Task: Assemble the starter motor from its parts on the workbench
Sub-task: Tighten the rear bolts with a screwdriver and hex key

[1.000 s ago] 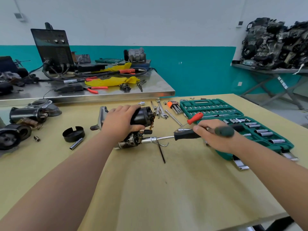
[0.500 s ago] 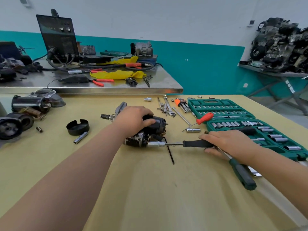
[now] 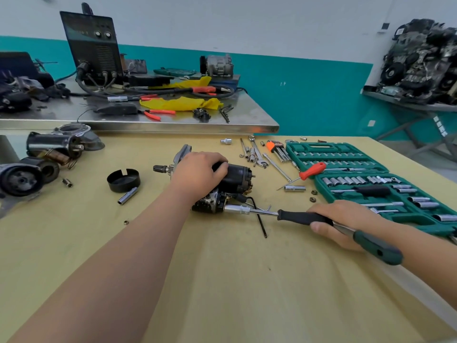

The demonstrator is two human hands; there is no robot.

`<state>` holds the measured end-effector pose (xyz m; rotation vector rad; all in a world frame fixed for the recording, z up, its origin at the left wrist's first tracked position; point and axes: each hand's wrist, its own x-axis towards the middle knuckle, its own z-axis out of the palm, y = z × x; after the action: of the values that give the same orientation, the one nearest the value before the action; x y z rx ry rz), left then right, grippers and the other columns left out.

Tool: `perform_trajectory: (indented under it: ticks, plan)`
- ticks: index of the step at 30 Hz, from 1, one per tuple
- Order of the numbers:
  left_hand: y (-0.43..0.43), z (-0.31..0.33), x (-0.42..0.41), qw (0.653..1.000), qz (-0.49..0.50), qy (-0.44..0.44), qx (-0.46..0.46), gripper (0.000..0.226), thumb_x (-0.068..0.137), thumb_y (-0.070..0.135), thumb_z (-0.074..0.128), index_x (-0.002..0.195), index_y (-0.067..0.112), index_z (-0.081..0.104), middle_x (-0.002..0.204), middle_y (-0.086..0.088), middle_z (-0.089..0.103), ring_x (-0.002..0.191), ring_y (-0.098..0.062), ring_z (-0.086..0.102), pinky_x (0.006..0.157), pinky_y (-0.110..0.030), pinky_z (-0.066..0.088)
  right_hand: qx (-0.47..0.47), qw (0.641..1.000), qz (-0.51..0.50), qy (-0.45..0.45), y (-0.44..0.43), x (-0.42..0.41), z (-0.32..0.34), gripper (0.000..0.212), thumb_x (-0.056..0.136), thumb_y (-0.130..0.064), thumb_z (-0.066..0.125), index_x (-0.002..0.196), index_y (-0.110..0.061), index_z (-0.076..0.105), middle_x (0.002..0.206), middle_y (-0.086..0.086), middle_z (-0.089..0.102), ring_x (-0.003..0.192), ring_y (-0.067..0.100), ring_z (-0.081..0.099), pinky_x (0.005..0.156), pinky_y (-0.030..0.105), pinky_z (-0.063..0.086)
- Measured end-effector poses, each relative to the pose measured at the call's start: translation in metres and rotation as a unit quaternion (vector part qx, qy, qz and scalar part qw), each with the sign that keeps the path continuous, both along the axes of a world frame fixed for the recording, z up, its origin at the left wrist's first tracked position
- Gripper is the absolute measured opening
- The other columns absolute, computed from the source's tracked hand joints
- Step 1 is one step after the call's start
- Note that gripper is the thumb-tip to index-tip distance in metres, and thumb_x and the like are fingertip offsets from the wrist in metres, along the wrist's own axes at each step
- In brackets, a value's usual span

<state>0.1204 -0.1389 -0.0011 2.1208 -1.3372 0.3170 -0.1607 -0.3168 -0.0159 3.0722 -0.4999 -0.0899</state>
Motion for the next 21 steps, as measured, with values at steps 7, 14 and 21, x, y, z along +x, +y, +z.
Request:
perform_trajectory:
  ticks: [7, 14, 21]
  plan:
    - [0.003, 0.0, 0.0, 0.999, 0.013, 0.024, -0.017, 0.024, 0.095, 0.03, 0.05, 0.105, 0.027, 0.072, 0.099, 0.006, 0.073, 0.09, -0.013, 0.062, 0.072, -0.027, 0.051, 0.03, 0.999, -0.009, 0.007, 0.001, 0.002, 0.0, 0.022, 0.094, -0.051, 0.044, 0.108, -0.037, 0.054, 0.071, -0.019, 0.051, 0.064, -0.005, 0.047, 0.052, 0.016, 0.031]
    - [0.021, -0.003, 0.001, 0.997, -0.015, -0.021, -0.074, 0.021, 0.097, 0.019, 0.054, 0.109, 0.011, 0.07, 0.108, 0.0, 0.068, 0.108, -0.017, 0.053, 0.092, -0.015, 0.029, -0.105, 0.992, -0.033, -0.06, -0.009, -0.02, -0.006, 0.037, 0.088, -0.063, 0.034, 0.116, -0.043, 0.049, 0.093, -0.025, 0.057, 0.08, -0.001, 0.053, 0.063, 0.016, 0.036]
    - [0.104, 0.017, 0.05, 0.993, 0.095, 0.06, -0.046, 0.018, 0.094, 0.019, 0.057, 0.105, 0.028, 0.068, 0.087, 0.012, 0.064, 0.077, -0.01, 0.058, 0.07, -0.025, 0.041, -0.027, 0.936, -0.107, -0.335, 0.016, -0.021, -0.008, 0.032, 0.096, -0.053, 0.027, 0.087, -0.037, 0.053, 0.063, -0.016, 0.055, 0.056, 0.002, 0.052, 0.046, 0.025, 0.036]
